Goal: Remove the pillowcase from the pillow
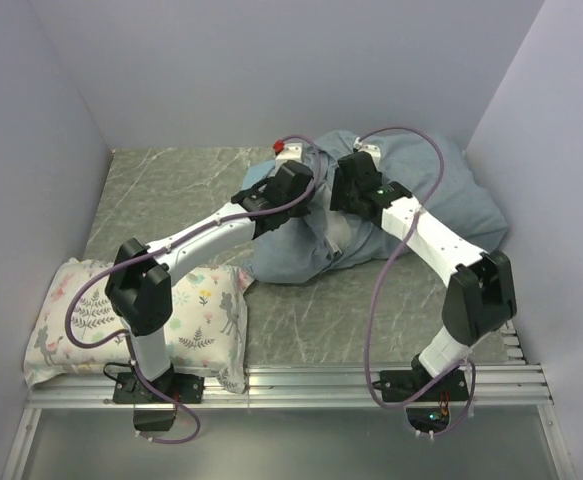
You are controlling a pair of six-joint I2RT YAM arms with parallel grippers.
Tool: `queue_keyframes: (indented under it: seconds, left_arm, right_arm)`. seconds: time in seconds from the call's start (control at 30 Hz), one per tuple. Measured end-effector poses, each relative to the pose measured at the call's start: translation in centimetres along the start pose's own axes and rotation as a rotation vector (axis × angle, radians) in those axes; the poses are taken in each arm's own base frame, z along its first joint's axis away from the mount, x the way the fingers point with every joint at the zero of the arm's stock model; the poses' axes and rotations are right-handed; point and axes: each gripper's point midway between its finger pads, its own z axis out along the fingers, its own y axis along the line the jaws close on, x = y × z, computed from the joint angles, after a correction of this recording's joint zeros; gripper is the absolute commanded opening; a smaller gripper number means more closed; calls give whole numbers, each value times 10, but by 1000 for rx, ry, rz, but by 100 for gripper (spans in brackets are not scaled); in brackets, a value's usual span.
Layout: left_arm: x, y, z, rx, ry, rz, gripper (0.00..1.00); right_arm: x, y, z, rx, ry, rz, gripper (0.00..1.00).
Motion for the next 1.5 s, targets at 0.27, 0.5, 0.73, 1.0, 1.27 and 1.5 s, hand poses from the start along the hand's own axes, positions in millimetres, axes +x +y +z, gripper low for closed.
queue_keyframes:
  seconds: [0.27,0.5,0.73,1.0,1.27,1.5]
  left_arm:
    - [-19,112,3,-147,-5,-162,0]
    - [-3,132,0,-59,19,-314,0]
    - [38,124,25,-58,116,-294,0]
    - [47,113,30,-33,133,-280,0]
    - [49,109,30,-15,137,-279,0]
    - [55,101,26,1,159,-254,1]
  right_arm:
    - [-9,-40,27,-6,51,148,0]
    - [-17,-56,19,-86,48,268,0]
    - [-18,-32,-12,-96,-11,172,51]
    - [-30,51,-108,-296,-199,-14,76]
    - [13,79,-42,-254,-25,-149,90]
    - [75,81,22,-213,179,-219,51]
